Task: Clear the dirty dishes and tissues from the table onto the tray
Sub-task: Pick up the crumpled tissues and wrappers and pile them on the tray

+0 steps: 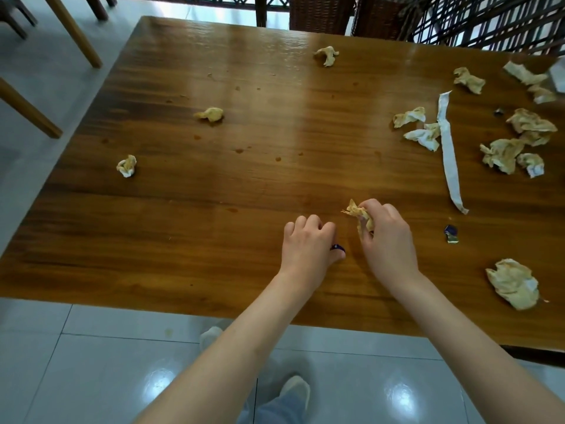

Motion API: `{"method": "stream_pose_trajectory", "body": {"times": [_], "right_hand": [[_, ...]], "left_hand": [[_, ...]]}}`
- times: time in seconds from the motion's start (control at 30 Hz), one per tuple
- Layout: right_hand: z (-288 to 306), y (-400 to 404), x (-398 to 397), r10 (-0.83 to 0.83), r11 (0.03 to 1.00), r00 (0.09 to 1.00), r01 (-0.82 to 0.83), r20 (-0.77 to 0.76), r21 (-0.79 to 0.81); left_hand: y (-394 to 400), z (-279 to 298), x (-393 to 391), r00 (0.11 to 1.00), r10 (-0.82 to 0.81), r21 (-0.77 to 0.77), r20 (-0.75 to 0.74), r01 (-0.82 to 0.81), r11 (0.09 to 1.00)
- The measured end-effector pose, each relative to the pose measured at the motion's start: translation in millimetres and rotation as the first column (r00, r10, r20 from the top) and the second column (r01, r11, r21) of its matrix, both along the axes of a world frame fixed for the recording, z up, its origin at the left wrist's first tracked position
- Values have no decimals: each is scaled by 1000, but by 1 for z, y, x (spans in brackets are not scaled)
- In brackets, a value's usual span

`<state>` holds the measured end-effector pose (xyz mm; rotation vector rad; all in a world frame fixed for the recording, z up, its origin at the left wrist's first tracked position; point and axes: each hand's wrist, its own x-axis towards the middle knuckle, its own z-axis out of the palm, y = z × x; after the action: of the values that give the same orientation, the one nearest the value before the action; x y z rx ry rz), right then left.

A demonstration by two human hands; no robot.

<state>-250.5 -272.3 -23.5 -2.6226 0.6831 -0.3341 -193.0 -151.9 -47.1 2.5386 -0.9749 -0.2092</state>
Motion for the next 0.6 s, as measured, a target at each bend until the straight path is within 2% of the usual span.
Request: {"method": "stream_pose_trajectory", "body": {"times": [0.13, 0.33, 0.47, 0.6], "right_hand": [[-1, 3, 2, 6, 1000, 1000, -6, -16, 10], [0, 9, 10, 30, 999, 999, -30, -22, 22], [4, 15, 23, 61, 998, 998, -61, -32, 10], [7, 27, 48, 94, 996, 995, -93, -17, 4]], "left_hand": [[0, 0, 3, 999, -3, -4, -34, 3, 1000], [10, -2, 7, 995, -7, -146, -96, -7, 989], [29, -2, 24, 993, 101, -191, -61, -111, 975], [63, 0, 62, 955, 293, -190, 36, -282, 940]]}}
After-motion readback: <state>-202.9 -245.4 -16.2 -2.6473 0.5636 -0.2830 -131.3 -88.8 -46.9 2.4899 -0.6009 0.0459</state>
